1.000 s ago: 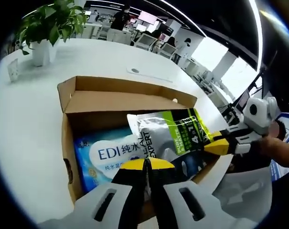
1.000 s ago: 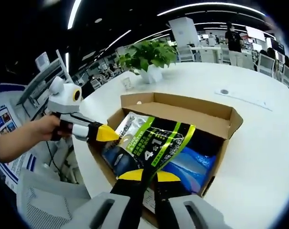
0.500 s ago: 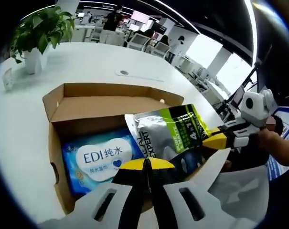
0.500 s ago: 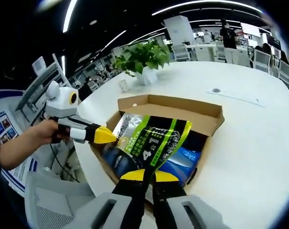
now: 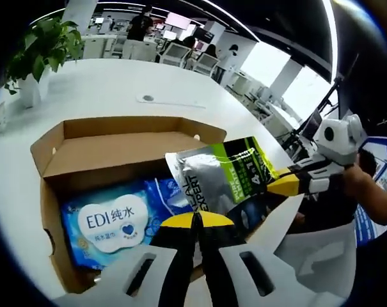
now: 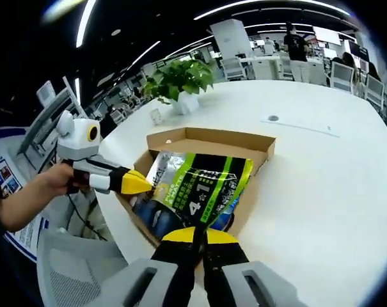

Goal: Operate the shoe box by opening the lid, removing the specified soft item, and placing it in the target area until the item is outside and the box remains undamaged.

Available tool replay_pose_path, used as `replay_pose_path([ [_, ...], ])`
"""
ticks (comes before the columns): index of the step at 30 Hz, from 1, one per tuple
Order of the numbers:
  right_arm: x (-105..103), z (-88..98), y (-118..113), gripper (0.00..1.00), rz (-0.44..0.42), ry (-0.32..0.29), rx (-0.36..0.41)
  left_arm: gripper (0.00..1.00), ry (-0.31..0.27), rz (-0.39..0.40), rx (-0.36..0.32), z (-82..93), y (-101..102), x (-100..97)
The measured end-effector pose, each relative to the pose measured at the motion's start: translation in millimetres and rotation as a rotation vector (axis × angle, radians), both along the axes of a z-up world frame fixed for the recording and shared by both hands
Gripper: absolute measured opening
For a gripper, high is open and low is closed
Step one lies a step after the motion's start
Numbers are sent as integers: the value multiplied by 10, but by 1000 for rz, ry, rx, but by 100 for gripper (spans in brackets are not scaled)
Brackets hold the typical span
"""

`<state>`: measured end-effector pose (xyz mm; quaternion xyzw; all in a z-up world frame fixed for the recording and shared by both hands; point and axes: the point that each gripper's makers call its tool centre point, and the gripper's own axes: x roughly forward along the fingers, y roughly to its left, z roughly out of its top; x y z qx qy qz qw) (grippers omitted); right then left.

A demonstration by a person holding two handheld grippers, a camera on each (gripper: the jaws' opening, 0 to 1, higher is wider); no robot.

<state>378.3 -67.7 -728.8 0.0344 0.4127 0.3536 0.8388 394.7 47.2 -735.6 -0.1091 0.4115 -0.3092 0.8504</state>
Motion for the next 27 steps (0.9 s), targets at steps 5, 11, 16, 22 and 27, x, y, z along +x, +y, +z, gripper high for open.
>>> replay_pose_path([
  [5, 9, 4, -127, 0, -13, 5, -7, 0, 0, -19, -4, 19, -125, -6],
  [11, 12, 5, -305, 0, -24, 12, -22, 0, -4, -48, -5, 32, -306, 0],
  [16, 15, -6, -435, 0, -29, 17, -37, 0, -4, -65, -7, 39, -441, 12],
  [22, 28, -14, -589, 0, -41, 22, -51, 0, -4, -85, -12, 42, -598, 26],
  [27, 27, -36, -703, 0, -54, 28, -60, 0, 1, -98, -14, 19, -712, 17],
])
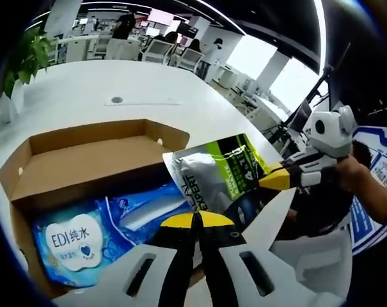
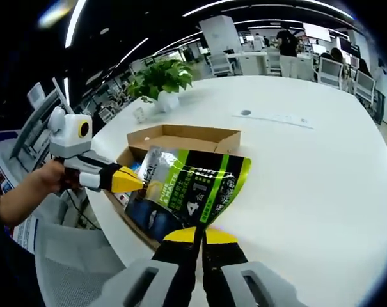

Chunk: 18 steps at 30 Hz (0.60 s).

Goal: Operate the shoe box by opening the lid, removing the specified soft item, and placing it in the target area until the item is outside and the box remains undamaged.

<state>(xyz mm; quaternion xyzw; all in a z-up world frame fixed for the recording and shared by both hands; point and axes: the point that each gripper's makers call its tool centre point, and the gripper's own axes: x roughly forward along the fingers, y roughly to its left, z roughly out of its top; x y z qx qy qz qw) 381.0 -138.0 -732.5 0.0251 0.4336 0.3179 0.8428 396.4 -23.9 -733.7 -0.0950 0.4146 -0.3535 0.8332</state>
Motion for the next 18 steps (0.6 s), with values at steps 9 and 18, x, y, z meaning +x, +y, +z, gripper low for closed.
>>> replay_pose_path([
  [9, 26, -42, -244, 0, -36, 5, -19, 0, 2, -28, -8, 6, -240, 11],
  [18, 42, -110, -501, 0, -65, 15, -43, 0, 11, -53, -12, -39, -498, 15],
])
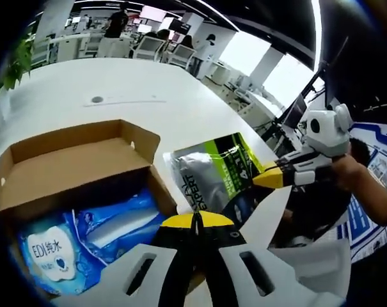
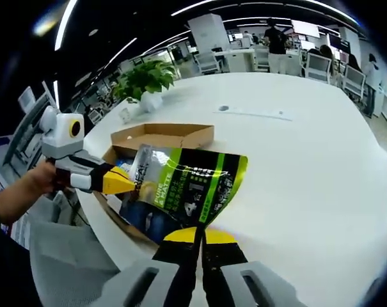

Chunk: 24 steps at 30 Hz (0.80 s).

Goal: Operate the shoe box by opening the lid, removing the specified soft item, and placing it in the target area until the item is outside and the box remains undamaged.

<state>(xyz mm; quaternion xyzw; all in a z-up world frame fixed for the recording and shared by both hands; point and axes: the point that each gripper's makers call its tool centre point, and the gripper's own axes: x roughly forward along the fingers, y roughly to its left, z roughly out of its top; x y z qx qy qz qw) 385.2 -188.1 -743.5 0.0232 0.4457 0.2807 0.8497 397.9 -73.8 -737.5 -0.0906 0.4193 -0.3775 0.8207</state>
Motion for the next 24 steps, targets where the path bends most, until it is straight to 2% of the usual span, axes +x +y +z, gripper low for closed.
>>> replay_pose_path([
  [15, 126, -103, -350, 0, -35, 14, -28, 0, -3, -46, 21, -33, -357, 146],
  [24, 224, -242, -447, 0, -47, 22, -46, 0, -9, -78, 81, -190, -460, 248],
])
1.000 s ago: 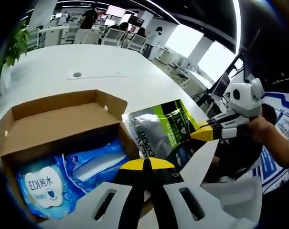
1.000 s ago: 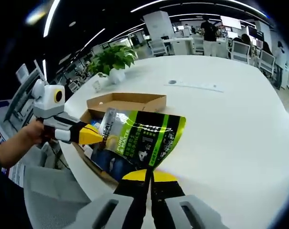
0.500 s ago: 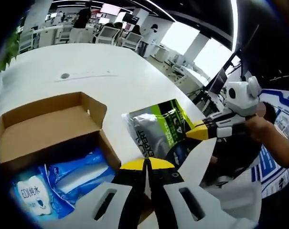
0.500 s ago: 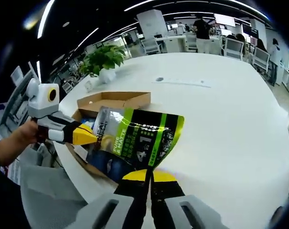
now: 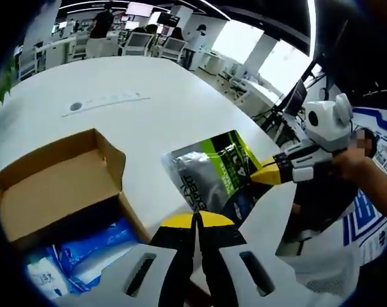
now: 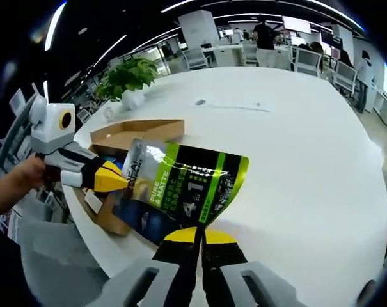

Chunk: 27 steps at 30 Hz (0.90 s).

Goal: Operate the shoe box by opening the lid, removing the specified soft item, and placing it in the target area until the item is outside and the box remains undamaged.

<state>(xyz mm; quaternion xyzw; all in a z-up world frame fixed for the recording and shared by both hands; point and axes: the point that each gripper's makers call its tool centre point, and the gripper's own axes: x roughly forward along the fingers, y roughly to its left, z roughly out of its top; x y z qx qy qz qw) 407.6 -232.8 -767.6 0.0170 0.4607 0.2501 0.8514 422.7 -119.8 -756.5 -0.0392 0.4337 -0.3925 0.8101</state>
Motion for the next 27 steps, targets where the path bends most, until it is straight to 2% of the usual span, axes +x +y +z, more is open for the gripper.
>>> replay_pose_path([
  [7, 45, -130, -38, 0, -6, 12, -11, 0, -17, -39, 61, -119, -48, 56],
  [13, 71, -214, -106, 0, -17, 17, -20, 0, -86, -125, 152, -234, -124, 96],
  [19, 82, -297, -172, 0, -25, 26, -29, 0, -127, -203, 216, -349, -201, 89],
  [27, 130, -448, -213, 0, -28, 31, -47, 0, -149, -260, 282, -486, -252, 138],
])
